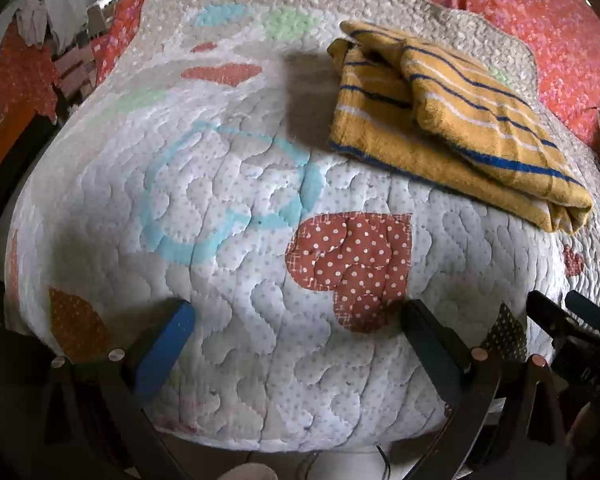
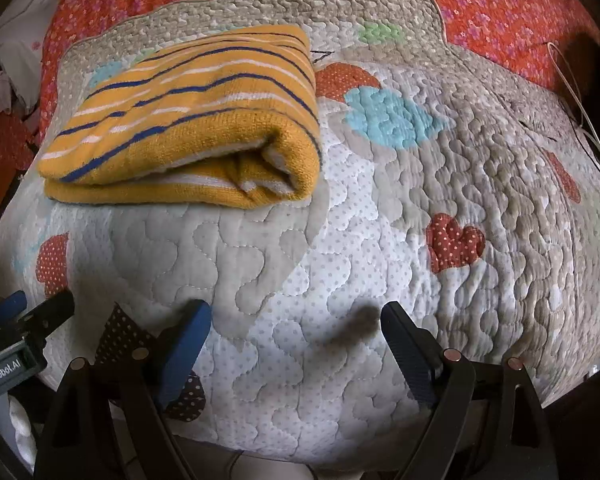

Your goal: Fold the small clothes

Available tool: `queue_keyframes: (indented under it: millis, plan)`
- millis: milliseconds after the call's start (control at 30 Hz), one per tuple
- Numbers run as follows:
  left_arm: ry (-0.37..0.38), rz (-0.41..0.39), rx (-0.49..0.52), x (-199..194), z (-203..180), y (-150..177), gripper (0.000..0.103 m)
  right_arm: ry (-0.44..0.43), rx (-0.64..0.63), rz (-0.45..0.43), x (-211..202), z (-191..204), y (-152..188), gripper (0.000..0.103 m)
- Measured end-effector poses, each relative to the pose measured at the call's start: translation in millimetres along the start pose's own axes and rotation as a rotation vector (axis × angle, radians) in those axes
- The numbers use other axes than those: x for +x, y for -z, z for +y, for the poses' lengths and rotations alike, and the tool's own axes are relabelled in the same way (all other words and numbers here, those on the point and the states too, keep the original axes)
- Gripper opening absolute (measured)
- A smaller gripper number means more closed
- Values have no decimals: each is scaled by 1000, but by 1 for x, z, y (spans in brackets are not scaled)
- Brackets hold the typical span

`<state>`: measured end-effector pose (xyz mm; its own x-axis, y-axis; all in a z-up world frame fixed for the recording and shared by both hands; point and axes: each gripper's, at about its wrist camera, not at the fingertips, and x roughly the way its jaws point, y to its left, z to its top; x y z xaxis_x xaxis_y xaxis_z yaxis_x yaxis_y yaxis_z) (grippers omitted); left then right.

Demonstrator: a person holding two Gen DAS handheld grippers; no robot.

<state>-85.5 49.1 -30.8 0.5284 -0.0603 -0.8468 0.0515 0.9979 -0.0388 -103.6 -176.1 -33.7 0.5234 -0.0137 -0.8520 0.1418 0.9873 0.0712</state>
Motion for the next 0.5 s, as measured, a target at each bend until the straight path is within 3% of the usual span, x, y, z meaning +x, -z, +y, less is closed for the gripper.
queue_keyframes:
  millis: [500]
  plan:
    - [-12,-19,23,-3,-3,0,103,6,-159,-103,-23,31,3,90]
